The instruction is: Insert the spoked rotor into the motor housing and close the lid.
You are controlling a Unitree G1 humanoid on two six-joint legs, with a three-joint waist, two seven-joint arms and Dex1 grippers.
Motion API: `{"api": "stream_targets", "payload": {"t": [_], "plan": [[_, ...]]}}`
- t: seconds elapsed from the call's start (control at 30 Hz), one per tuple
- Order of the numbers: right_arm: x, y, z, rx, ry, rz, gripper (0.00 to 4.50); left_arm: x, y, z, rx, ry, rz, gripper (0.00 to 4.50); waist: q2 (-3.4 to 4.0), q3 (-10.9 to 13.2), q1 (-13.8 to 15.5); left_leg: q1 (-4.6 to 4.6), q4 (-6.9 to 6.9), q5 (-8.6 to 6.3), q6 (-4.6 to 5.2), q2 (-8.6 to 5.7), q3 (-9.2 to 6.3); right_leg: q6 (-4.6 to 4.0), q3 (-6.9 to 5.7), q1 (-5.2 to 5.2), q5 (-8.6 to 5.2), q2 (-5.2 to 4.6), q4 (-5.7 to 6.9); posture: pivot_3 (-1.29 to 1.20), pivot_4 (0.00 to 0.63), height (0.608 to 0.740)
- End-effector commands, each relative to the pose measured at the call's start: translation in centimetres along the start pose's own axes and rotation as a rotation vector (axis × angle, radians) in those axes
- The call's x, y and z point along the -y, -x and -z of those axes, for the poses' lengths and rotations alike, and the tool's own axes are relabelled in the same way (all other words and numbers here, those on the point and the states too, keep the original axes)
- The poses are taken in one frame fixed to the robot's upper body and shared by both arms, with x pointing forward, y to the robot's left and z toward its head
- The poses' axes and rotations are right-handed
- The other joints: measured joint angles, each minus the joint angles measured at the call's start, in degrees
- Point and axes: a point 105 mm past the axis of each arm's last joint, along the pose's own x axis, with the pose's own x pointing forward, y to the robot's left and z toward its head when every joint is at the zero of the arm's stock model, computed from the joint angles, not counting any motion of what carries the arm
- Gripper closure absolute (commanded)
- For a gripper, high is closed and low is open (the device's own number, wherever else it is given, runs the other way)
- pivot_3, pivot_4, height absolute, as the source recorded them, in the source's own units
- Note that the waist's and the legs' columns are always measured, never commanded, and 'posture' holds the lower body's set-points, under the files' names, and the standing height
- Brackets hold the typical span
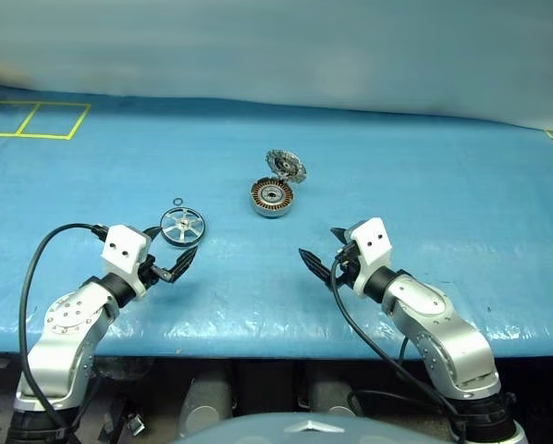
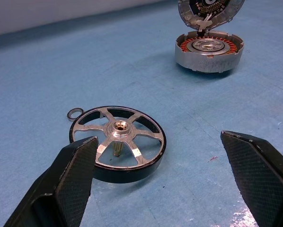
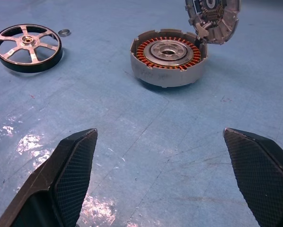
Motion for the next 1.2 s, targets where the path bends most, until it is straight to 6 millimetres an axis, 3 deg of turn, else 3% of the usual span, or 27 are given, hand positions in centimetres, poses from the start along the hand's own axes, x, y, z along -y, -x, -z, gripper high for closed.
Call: {"api": "stream_targets", "payload": {"t": [0.03, 1.1, 1.2], "plan": [[0.08, -0.02, -1.06, 0.044, 0.016, 0.0, 0.02, -0.18, 0.0, -0.57, 0.027, -0.01, -0.011, 0.0, 0.0, 0.0, 0.0, 0.0, 0.0, 0.0, 0.0, 0.0, 0.0, 0.0, 0.0, 0.0, 0.0, 0.0, 0.0, 0.0, 0.15, 0.74], [-0.2, -0.44, -1.36, 0.045, 0.029, -0.034, 0.02, -0.09, -0.01, -0.59, 0.035, -0.013, -0.006, 0.0, 0.0, 0.0, -0.01, 0.0, 0.0, 0.0, 0.0, 0.0, 0.01, -0.05, 0.01, 0.0, 0.04, 0.01, 0.0, 0.0, 0.15, 0.74], [-0.67, -0.78, -1.19, -0.005, 0.114, -0.076, 0.02, -0.11, -0.03, -0.57, 0.034, -0.012, -0.005, 0.0, 0.0, 0.0, -0.04, 0.0, 0.0, 0.0, 0.0, 0.0, 0.01, -0.05, 0.01, 0.0, 0.04, 0.01, 0.0, 0.0, 0.15, 0.74]]}}
